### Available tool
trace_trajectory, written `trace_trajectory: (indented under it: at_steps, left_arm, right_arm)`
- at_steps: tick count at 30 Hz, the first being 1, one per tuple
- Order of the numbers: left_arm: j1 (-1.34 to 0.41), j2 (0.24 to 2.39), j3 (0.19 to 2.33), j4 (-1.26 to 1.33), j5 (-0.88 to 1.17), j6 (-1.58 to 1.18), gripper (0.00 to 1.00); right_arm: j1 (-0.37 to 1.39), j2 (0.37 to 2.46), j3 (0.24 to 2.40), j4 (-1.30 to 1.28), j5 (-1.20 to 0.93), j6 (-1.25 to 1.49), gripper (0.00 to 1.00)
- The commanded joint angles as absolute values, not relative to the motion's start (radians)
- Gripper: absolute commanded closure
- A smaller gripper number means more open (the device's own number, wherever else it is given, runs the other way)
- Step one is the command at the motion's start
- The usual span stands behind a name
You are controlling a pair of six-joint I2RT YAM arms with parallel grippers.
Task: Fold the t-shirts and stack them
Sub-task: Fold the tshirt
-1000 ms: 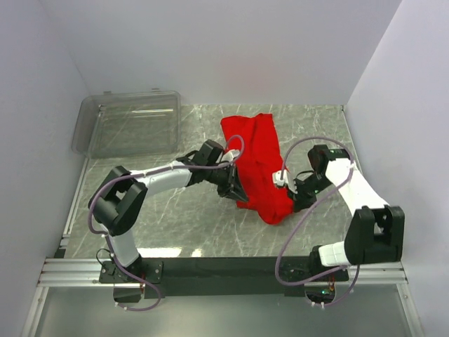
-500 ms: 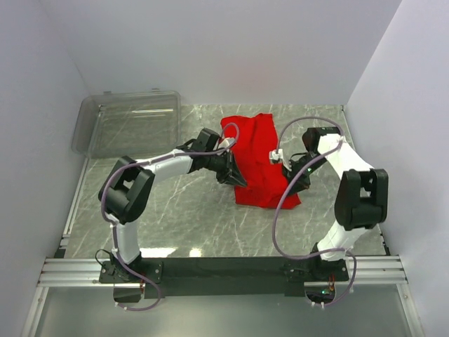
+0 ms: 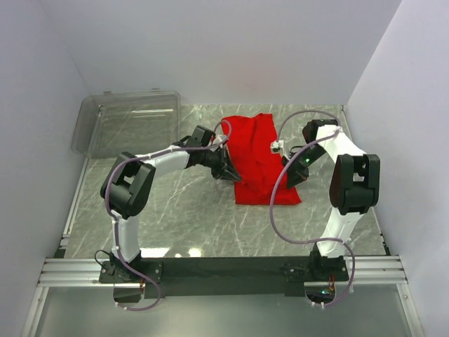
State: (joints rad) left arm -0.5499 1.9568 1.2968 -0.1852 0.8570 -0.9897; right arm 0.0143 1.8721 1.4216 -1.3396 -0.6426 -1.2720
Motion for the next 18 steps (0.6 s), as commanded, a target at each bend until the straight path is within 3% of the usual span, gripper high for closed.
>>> trace_trajectory:
  at_steps: [1, 18]
  left_arm:
    - [-0.525, 1.954, 1.362, -0.178, 0.857, -0.994, 0.99]
    - [-0.491, 2.088, 1.503, -0.241, 0.856, -0.962, 0.99]
  right_arm:
    - [0.006, 1.899, 1.521, -1.384, -0.681, -1.230, 1.00]
    - [0.005, 2.109, 1.767, -1.367, -0.707, -1.083, 1.00]
